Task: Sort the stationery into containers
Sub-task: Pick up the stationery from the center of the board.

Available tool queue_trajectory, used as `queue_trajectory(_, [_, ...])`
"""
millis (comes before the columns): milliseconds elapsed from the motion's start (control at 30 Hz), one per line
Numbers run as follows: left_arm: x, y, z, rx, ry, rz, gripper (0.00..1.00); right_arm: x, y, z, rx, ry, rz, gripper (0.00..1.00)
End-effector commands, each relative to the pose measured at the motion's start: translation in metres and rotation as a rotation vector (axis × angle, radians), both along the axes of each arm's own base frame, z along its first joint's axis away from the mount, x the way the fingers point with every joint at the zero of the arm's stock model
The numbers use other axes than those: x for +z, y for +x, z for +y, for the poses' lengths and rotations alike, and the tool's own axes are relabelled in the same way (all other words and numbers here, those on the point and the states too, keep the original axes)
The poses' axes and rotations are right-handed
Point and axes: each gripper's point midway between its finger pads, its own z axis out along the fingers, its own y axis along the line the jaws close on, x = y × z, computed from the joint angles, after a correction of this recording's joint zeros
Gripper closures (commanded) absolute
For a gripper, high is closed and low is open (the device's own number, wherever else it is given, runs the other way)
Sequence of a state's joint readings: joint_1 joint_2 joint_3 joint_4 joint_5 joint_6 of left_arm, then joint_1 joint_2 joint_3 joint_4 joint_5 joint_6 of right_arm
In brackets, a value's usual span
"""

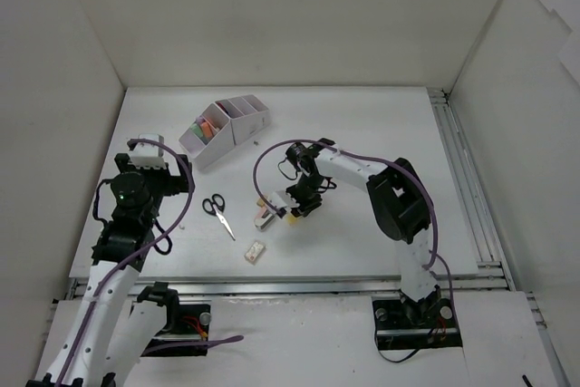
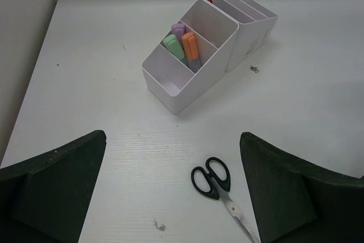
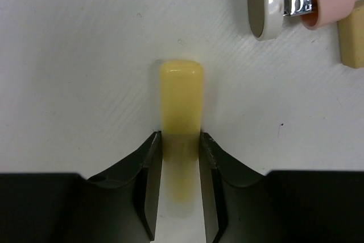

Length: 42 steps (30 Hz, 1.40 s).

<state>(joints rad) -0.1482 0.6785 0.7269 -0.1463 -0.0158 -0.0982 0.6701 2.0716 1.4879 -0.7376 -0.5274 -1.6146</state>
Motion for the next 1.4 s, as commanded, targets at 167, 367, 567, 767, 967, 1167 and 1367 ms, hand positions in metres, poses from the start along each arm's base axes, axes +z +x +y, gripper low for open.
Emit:
queue_trajectory(167, [0.036,0.01,-0.04,-0.191,-0.063,-0.099,0.01,0.058,0.034,0.032,-0.272,0.122,-0.022,1.0])
queue_trajectory(367, [0.049,0.013,-0.068,-0.305,-0.146,-0.134,0.0,0.163,0.063,0.058,-0.467,0.487,0.083,1.0])
queue_trajectory(567, [0.077,0.01,-0.103,-0.449,-0.289,-0.219,0.0,0.262,0.116,0.09,-0.832,0.982,0.042,1.0])
queue_trajectory(767, [0.094,0.017,-0.126,-0.535,-0.367,-0.267,0.01,0.3,0.115,0.104,-1.009,1.203,0.27,1.0])
queue_trajectory(967, [0.087,0.042,-0.147,-0.55,-0.379,-0.204,0.0,0.298,0.086,0.133,-1.031,1.238,0.297,1.0])
queue_trajectory(1167, [0.07,0.068,-0.146,-0.483,-0.4,-0.154,0.01,0.304,0.066,0.14,-1.005,1.245,0.315,1.0])
queue_trajectory(1367, [0.06,0.069,-0.15,-0.484,-0.449,-0.143,0.29,0.314,0.058,0.14,-1.008,1.276,0.356,1.0])
